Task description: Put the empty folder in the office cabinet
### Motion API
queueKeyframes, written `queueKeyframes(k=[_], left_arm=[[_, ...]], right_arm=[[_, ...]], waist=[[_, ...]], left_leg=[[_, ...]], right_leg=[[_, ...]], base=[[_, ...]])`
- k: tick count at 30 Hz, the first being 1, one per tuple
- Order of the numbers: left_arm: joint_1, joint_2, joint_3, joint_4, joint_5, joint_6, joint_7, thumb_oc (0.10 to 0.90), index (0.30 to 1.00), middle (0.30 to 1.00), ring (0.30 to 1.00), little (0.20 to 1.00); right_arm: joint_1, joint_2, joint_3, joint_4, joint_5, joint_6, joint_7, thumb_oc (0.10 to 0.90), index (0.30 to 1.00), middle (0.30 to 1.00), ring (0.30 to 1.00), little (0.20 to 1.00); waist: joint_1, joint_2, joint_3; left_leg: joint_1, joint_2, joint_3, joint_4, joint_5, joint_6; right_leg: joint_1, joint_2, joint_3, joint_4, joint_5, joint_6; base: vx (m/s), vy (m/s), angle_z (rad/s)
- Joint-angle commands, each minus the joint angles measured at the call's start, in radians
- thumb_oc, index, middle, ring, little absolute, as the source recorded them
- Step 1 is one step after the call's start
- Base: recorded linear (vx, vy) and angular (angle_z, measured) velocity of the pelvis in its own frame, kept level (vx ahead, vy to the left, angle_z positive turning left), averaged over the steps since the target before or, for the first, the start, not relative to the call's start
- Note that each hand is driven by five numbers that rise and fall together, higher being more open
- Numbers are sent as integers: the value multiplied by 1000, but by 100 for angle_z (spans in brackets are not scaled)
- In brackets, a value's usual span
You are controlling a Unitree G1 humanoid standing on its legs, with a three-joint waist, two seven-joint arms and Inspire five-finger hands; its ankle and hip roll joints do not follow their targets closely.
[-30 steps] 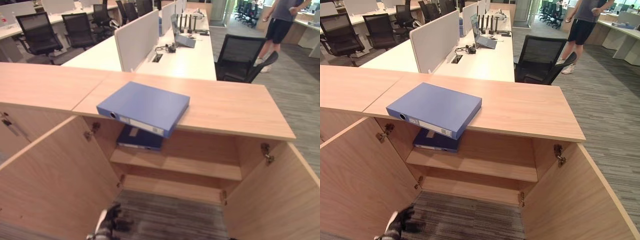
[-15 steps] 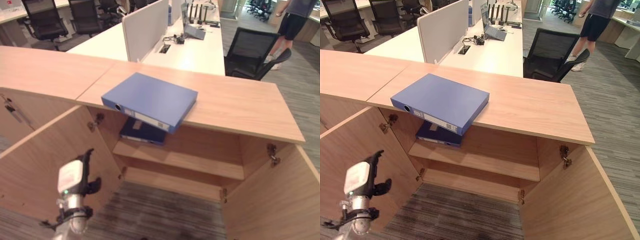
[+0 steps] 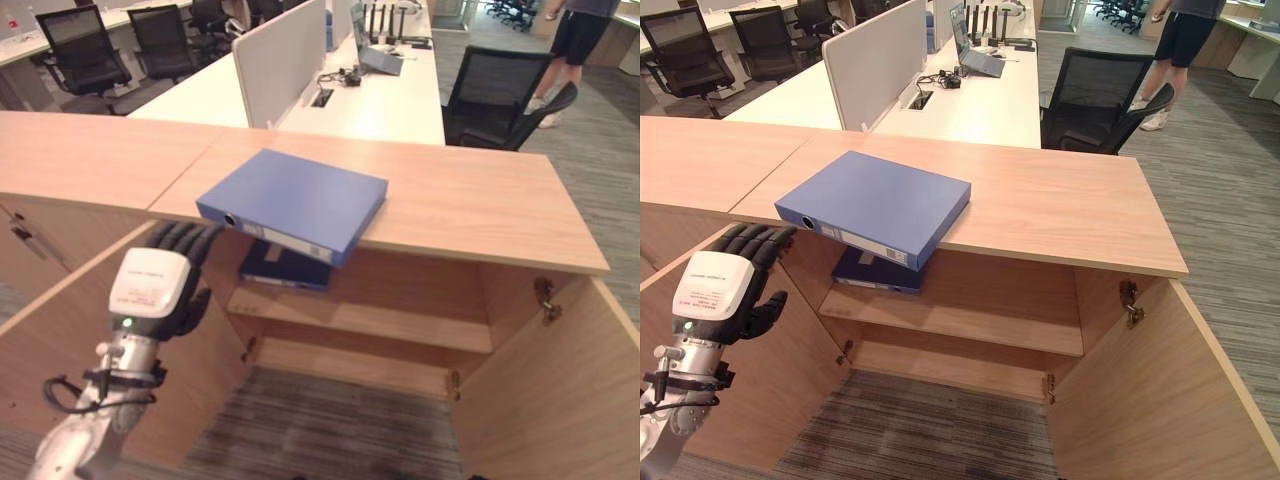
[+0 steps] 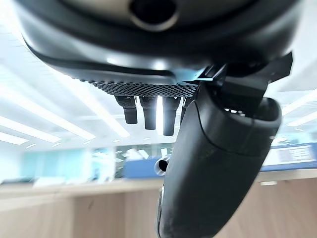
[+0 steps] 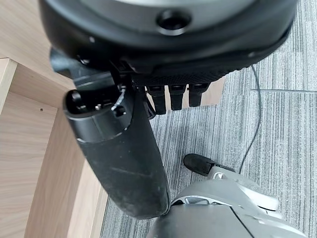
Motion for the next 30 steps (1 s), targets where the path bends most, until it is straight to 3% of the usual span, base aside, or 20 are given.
queueKeyframes(k=[1,6,30], left_arm=[[-202,69,39,-56,-32,-19,39,800,900,900,900,900],[-258,83,-2,-28,-65,-26,24,800,900,900,900,900],[-474,-106,-180,155,-210,13,-2,800,900,900,900,900]], right_arm=[[-63,-32,43,9,-37,-19,15,800,900,900,900,900],[-67,-35,40,13,-32,-17,14,800,900,900,900,900],[-65,-24,3,2,0,-6,-19,800,900,900,900,900]], waist=[[-26,8,3],[-35,14,1],[-92,-4,-9]], left_leg=[[57,36,1,1,-131,-44],[60,34,3,1,-132,-43],[75,34,5,1,-147,-30]], right_leg=[[45,-96,1,12,-81,129],[44,-94,4,11,-82,128],[38,-88,39,23,-94,119]], base=[[0,0,0],[0,0,0],[3,1,0]])
